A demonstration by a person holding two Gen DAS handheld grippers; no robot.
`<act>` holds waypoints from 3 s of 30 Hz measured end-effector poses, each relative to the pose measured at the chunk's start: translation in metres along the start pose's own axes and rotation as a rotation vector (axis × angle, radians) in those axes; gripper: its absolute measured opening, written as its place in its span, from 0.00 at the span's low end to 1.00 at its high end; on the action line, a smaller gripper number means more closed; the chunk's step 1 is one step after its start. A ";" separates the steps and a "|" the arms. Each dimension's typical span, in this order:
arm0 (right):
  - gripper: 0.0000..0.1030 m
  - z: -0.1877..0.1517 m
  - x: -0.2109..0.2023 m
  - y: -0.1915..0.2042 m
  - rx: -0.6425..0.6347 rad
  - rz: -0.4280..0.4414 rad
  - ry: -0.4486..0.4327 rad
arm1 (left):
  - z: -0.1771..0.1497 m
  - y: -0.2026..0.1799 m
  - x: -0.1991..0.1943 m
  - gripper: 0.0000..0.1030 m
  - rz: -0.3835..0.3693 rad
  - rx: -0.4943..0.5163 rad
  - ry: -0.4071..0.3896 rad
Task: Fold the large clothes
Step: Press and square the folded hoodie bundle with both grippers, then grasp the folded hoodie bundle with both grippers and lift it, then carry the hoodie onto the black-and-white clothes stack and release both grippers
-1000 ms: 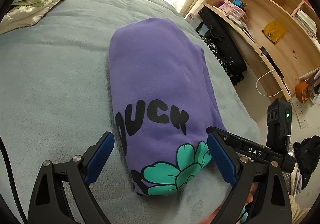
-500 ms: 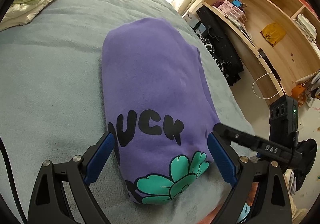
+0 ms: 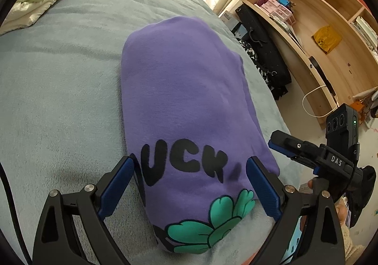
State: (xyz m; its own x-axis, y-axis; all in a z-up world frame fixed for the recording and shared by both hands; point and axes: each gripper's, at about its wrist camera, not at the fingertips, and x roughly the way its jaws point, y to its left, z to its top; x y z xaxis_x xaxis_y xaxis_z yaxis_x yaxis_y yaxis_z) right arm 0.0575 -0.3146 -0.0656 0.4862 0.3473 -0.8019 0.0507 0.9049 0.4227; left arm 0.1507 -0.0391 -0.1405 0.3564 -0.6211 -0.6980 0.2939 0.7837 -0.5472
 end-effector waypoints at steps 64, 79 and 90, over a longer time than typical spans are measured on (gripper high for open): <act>0.42 0.001 0.047 -0.044 0.037 0.330 0.100 | 0.025 -0.010 0.027 0.81 0.022 -0.007 -0.047; 0.41 -0.013 0.021 0.018 -0.043 0.364 0.040 | 0.025 -0.007 -0.066 0.80 0.049 0.036 -0.176; 0.41 0.001 0.019 0.116 -0.157 0.406 0.015 | 0.035 0.042 -0.158 0.80 0.064 -0.013 -0.294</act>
State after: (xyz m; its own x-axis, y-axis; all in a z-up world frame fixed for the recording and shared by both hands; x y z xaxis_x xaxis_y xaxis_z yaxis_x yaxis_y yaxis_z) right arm 0.0739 -0.2031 -0.0310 0.4264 0.6850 -0.5907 -0.2756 0.7204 0.6365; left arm 0.1382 0.0915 -0.0374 0.6160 -0.5450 -0.5688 0.2514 0.8203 -0.5137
